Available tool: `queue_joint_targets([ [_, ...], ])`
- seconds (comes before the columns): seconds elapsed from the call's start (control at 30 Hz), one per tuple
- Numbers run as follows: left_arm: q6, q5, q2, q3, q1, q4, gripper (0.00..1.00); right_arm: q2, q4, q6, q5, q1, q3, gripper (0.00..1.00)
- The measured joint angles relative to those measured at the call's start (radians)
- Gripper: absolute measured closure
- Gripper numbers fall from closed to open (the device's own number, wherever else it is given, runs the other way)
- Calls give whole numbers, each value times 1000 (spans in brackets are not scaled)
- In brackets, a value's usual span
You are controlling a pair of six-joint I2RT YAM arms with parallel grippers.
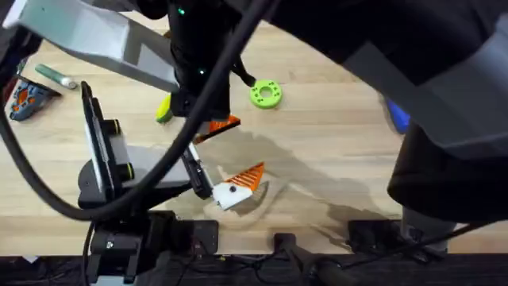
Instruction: Pick up the gripper from the table and insert it into the empty holder that is missing its gripper. Then pick up a screw, insert it into the mounting hole, and use the screwdriver to tighten it. Finally, clean up the table by picking up the vegetable and placing it into the bucket.
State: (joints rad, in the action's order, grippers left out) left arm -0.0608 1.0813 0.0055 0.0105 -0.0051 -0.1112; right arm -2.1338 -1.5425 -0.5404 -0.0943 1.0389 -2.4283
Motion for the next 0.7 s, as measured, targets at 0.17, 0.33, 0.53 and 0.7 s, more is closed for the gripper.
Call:
queue_joint_targets([
  [0.17,0,0,0,0,0,0,15,0,0,0,0,0,0,997],
  [0.33,0,0,0,0,0,0,15,-9,0,0,0,2,0,997],
  [0.53,8,1,2,0,0,-1,14,-31,2,-3,0,6,0,997],
  [0.7,9,4,2,0,0,-1,15,-31,1,-3,0,6,0,997],
])
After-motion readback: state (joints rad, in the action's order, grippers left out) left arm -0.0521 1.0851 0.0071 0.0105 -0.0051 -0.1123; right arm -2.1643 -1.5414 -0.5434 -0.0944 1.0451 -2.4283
